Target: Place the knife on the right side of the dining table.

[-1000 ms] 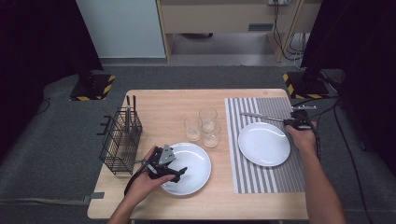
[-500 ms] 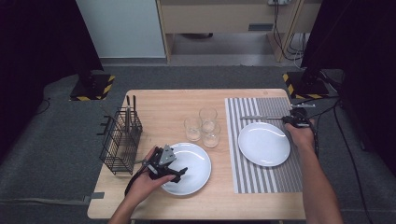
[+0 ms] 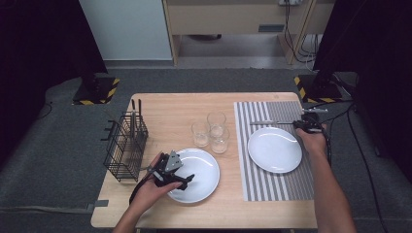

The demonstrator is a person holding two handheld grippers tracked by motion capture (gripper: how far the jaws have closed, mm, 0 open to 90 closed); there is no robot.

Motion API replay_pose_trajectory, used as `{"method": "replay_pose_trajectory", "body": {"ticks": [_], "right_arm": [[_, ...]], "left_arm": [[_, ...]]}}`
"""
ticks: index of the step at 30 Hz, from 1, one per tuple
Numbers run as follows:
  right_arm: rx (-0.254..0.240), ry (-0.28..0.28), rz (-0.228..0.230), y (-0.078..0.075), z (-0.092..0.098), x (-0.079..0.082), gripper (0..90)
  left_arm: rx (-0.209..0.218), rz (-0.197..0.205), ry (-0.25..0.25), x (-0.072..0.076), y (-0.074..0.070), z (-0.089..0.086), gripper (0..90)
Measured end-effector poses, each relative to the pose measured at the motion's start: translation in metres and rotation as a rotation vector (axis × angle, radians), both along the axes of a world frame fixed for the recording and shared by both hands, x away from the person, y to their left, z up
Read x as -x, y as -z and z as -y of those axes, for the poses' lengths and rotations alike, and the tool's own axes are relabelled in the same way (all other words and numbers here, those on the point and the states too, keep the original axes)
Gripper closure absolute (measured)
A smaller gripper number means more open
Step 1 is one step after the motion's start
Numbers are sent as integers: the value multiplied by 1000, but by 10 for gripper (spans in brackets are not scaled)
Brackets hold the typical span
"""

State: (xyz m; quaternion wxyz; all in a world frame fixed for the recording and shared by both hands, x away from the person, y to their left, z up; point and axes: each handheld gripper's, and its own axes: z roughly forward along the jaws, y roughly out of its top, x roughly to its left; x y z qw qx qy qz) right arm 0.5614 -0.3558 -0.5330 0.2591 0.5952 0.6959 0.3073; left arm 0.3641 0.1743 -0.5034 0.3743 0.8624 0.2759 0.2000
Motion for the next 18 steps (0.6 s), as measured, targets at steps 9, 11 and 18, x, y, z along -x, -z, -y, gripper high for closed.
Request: {"method": "replay_pose_trajectory", "body": {"ticks": [9, 11, 18], "right_arm": [[-3, -42, 46, -13, -7, 17, 769], [-2, -50, 56, -17, -8, 22, 766], [14, -64, 78, -33, -16, 39, 732]], "left_arm": [[12, 8, 5, 0, -2, 1, 64], [7, 13, 9, 0, -3, 1, 64], [37, 8, 29, -1, -6, 1, 62]]}}
